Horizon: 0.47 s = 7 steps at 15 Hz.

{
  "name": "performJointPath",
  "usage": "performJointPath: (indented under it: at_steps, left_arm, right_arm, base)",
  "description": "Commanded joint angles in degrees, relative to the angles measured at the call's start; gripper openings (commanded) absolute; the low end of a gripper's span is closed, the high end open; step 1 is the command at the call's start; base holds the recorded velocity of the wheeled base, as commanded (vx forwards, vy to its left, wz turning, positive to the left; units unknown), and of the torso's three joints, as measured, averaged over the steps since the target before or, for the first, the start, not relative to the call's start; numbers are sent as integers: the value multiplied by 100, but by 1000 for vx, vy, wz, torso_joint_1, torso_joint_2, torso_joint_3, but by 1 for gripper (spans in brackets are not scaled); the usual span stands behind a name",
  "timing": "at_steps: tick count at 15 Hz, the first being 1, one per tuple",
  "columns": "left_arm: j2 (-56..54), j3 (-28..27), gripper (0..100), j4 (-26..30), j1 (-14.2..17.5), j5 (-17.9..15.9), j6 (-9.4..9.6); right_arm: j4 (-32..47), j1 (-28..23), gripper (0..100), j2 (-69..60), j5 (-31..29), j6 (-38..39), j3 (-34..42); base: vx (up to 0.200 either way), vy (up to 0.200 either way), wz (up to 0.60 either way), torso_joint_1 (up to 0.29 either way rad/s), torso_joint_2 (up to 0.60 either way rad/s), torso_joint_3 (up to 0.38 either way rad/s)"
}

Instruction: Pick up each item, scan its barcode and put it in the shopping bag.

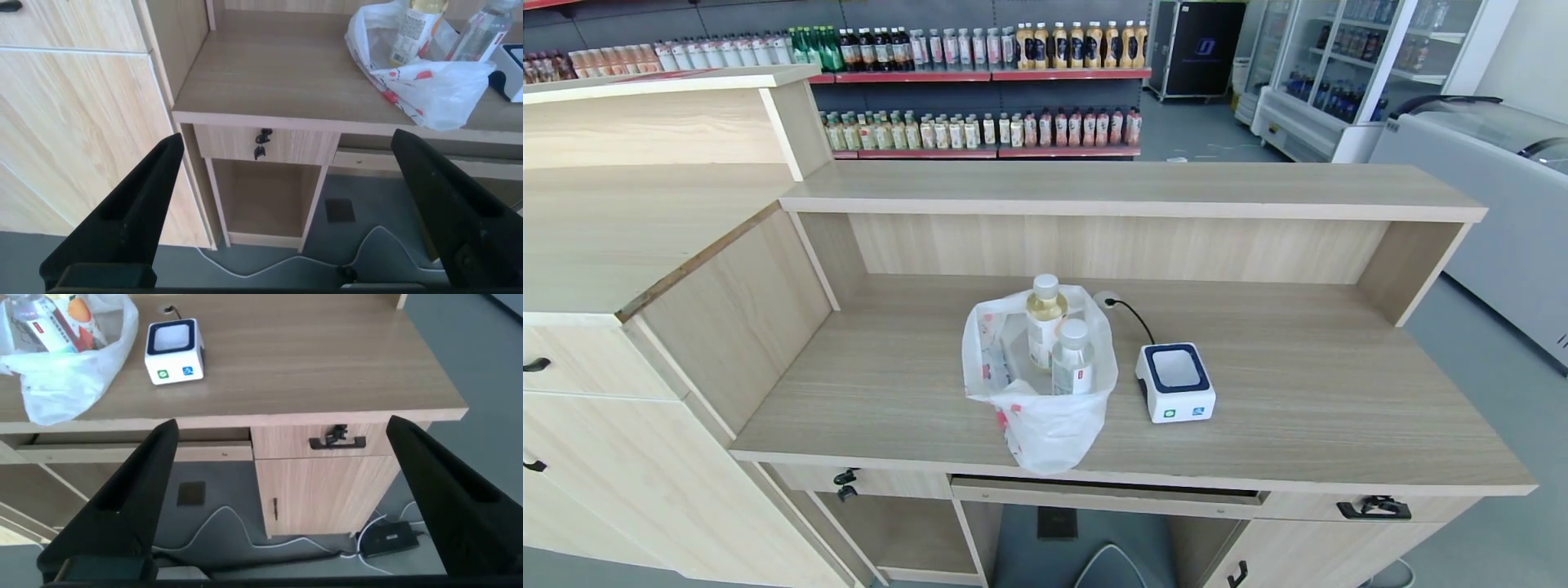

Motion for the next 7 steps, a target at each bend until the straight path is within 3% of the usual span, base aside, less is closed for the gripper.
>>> performJointPath:
  at_steps: [1,7]
  left_arm:
    - [0,0,100,0,0,0,-1]
    - [0,0,100,0,0,0,-1]
  right_arm:
    - [-1,0,100,-57,-1,-2,-1]
    - [-1,0,100,-57,7,-20,-1]
  base:
    - [0,0,0,0,0,0]
    - [0,0,0,0,0,0]
